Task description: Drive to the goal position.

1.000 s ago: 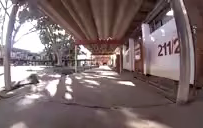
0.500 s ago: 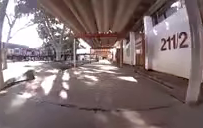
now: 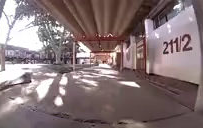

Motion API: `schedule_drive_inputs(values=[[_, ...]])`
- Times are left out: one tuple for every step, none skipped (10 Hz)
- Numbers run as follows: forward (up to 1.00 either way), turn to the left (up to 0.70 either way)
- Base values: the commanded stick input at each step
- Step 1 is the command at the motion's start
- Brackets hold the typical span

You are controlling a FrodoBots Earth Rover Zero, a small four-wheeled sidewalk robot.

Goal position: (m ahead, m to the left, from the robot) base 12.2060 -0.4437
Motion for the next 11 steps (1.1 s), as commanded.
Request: schedule_drive_inputs(values=[[0.5,0.0],[0.5,0.0],[0.5,0.0],[0.5,0.0],[0.5,0.0],[0.5,0.0],[0.5,0.0],[0.5,0.0],[0.5,0.0],[0.5,0.0],[0.5,0.0]])
